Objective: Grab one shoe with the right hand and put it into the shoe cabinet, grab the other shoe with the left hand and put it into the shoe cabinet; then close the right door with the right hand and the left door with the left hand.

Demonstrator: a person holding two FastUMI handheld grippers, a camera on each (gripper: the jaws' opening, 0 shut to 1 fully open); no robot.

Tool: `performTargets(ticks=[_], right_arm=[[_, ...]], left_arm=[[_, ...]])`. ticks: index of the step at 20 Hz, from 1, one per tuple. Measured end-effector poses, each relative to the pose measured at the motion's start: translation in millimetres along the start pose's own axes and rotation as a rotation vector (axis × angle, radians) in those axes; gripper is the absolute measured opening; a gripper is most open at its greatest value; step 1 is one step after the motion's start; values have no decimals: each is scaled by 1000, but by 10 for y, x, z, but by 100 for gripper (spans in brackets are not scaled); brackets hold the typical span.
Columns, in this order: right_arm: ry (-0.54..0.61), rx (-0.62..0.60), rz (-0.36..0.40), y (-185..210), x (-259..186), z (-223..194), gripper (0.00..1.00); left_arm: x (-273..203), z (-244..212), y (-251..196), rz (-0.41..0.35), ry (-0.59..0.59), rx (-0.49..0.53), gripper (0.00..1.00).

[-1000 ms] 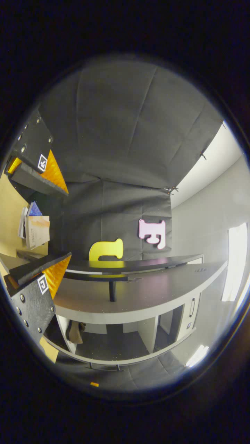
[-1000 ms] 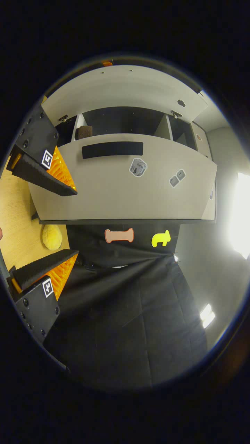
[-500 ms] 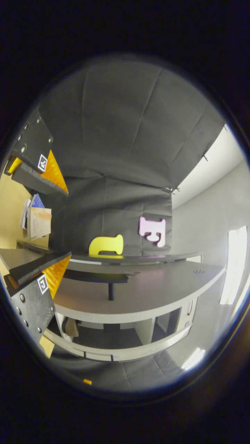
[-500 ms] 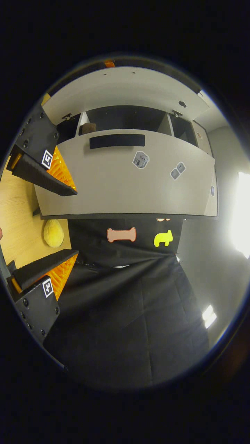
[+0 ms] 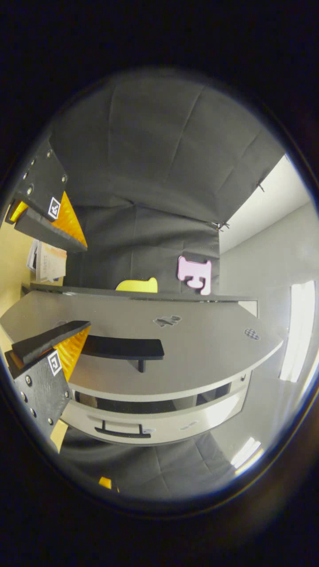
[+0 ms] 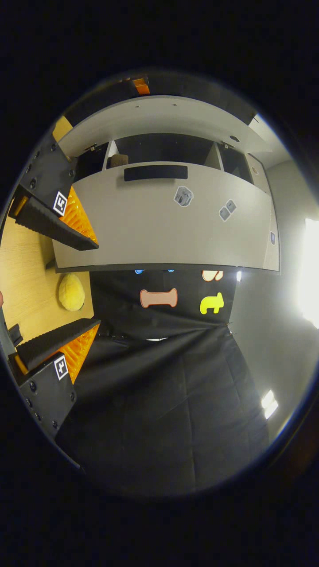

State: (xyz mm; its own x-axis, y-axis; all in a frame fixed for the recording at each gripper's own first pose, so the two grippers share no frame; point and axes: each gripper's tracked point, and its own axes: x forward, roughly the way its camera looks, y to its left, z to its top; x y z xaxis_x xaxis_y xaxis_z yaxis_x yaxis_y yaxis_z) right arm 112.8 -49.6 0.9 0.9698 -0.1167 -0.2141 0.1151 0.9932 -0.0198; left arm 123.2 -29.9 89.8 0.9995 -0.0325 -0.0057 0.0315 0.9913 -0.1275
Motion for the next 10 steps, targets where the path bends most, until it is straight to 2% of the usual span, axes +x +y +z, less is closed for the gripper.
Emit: performTargets(ticks=[2, 3, 8, 10], right_arm=[[-1, 6, -6, -191, -55, -39, 94], [0, 5, -10, -217, -74, -41, 98], [-1, 23, -16, -316, -126, -33, 98], [-6, 29, -10, -309, -147, -29, 98]], left_arm=[[73, -18, -191, -23, 2, 1, 93], [90, -1, -305, -37, 1, 0, 93], [235, -14, -880, -112, -9, 3, 93], [312, -19, -1040, -117, -16, 26, 93]])
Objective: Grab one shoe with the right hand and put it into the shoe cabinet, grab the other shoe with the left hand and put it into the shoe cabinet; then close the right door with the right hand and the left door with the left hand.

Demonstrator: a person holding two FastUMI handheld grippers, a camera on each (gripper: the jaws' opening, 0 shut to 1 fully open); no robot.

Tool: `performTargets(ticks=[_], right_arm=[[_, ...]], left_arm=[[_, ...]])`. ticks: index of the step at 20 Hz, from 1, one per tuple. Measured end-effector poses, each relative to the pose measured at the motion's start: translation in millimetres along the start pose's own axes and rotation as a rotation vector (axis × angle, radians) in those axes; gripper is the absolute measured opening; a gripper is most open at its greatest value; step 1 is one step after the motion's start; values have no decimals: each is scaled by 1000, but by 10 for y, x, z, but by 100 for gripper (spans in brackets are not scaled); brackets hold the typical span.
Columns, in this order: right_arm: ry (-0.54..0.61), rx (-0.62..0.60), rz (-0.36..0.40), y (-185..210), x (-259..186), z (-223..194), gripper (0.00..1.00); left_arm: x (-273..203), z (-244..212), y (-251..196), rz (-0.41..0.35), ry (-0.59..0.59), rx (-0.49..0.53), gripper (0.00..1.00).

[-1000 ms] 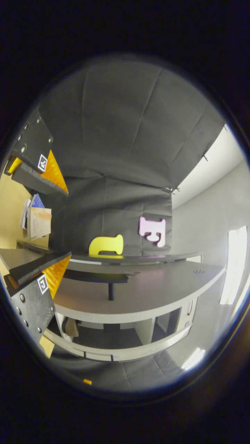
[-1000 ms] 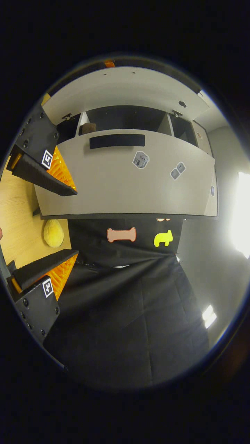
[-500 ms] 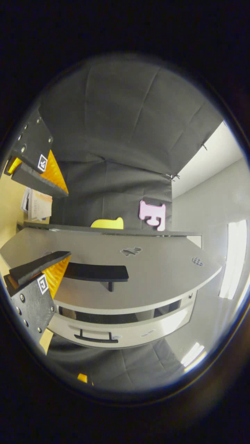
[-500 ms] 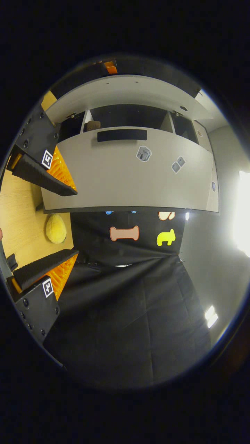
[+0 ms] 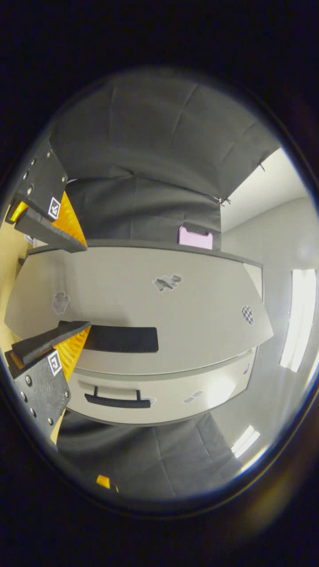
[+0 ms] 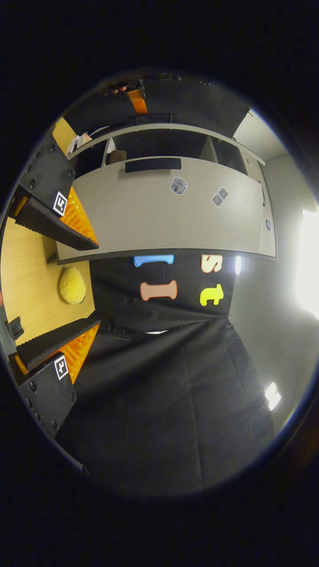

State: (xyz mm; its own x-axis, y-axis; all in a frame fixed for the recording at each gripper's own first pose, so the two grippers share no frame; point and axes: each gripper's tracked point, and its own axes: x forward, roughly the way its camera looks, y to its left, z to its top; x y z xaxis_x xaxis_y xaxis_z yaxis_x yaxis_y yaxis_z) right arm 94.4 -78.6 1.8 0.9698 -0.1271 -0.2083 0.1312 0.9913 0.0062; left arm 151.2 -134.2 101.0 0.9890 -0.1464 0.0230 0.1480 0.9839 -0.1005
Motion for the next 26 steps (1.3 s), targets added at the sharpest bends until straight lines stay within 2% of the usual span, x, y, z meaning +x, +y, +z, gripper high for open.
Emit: performTargets(ticks=[7, 13, 19, 20, 21, 26], right_arm=[[-10, 9, 41, 69, -145, 3, 97], [-56, 16, 111, 267, -318, 148, 97], [-76, -5, 173, 434, -529, 176, 97], [-78, -9, 180, 452, -564, 176, 97], [-81, -13, 185, 454, -599, 173, 97], [-98, -7, 181, 422, -727, 127, 97]], left_arm=[[-111, 35, -40, 9, -6, 30, 93], [-778, 130, 218, 13, -5, 53, 92], [-1357, 104, 546, 55, 8, 76, 93], [-1453, 88, 585, 60, 12, 73, 90], [-1538, 96, 617, 67, 15, 69, 93], [-1811, 57, 678, 68, 17, 49, 93]])
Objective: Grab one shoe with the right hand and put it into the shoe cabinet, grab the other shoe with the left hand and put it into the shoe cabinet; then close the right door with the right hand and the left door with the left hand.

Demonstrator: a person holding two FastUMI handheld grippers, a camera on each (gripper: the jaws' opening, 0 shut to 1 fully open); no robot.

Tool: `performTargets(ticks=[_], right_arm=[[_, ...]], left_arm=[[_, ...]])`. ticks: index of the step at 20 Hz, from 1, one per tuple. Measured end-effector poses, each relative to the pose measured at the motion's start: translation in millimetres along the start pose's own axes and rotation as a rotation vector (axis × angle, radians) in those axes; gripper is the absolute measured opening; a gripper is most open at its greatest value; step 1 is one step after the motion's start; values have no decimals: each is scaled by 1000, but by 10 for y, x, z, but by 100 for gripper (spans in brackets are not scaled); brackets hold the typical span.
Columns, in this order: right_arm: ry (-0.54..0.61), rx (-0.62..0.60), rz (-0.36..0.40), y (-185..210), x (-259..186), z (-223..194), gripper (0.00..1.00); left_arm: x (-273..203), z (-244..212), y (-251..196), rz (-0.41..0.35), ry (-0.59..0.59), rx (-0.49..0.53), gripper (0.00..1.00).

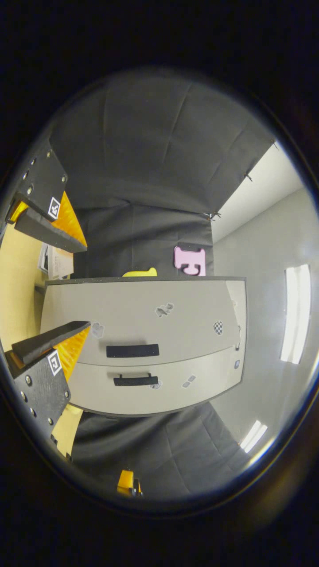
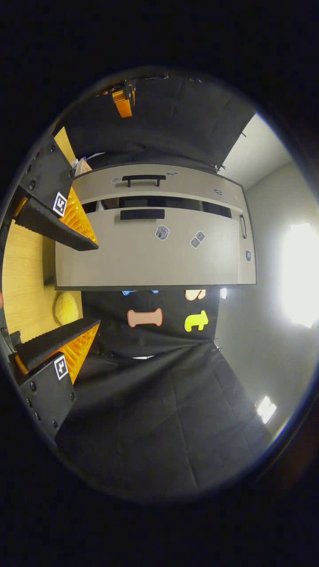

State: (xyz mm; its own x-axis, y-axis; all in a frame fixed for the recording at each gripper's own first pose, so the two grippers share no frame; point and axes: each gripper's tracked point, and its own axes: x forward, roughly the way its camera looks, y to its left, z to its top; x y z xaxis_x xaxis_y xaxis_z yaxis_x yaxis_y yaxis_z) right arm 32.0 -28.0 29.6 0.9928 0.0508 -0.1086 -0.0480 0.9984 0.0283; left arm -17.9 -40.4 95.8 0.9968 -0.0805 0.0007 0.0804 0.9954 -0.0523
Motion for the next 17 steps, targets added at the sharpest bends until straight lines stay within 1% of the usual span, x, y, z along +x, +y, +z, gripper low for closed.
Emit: performTargets(ticks=[4, 10, 11, 12, 13, 14, 17], right_arm=[[-3, -16, -10, -19, -66, -35, 97], [-3, -10, 3, -2, -161, -64, 97], [-5, -7, 9, 3, -175, -68, 94], [-7, -8, 10, 2, -177, -66, 94], [-9, -11, 9, -3, -186, -62, 97], [-10, -14, 9, -9, -190, -59, 97], [-19, -14, 13, -9, -209, -52, 97]], left_arm=[[-191, -100, 66, 3, 18, 12, 93], [-435, -314, 204, 24, 69, 9, 92], [-466, -320, 223, 29, 71, 10, 92], [-500, -324, 243, 35, 72, 11, 91], [-505, -323, 252, 38, 72, 9, 90], [-529, -312, 264, 42, 70, 6, 93], [-559, -276, 274, 53, 61, -1, 93]])
